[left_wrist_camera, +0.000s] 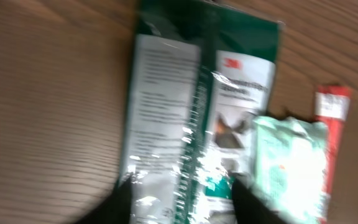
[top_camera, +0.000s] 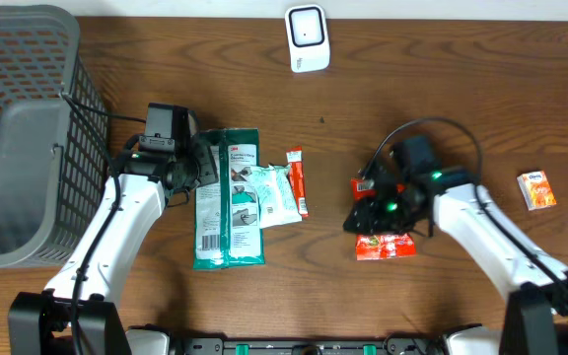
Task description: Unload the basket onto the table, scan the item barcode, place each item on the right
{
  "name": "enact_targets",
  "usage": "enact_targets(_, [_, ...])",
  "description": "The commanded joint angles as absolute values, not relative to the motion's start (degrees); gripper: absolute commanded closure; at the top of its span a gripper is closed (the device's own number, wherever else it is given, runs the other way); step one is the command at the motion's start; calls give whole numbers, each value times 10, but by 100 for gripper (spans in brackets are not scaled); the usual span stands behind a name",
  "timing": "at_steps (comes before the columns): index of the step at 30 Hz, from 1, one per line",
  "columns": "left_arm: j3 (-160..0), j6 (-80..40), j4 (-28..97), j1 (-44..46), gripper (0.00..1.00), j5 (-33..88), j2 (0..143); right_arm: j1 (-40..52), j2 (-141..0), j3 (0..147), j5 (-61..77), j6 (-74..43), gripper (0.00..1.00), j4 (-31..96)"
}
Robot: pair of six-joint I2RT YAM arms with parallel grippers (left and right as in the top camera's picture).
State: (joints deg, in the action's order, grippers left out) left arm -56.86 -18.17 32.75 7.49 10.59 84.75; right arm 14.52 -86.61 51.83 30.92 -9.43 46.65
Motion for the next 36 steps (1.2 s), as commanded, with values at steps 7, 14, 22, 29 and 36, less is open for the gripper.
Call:
enact_targets(7, [-580, -176, 273, 151, 93, 326, 853, -17, -838, 550, 274, -56, 56, 481])
enact_targets(14, [-580, -182, 138, 295, 93, 371, 907, -107, -839, 527, 275, -35, 58, 491])
enact_targets(22, [-580, -191, 20, 379, 93, 371, 1012, -127, -839, 430, 299, -25, 55, 444])
enact_targets(29, [-580, -202, -3, 394, 93, 371, 1055, -127, -839, 361, 305, -25, 55, 391])
enact_targets(36, [-581, -213, -47, 394, 92, 377, 1073, -127, -839, 335, 425, -5, 47, 316])
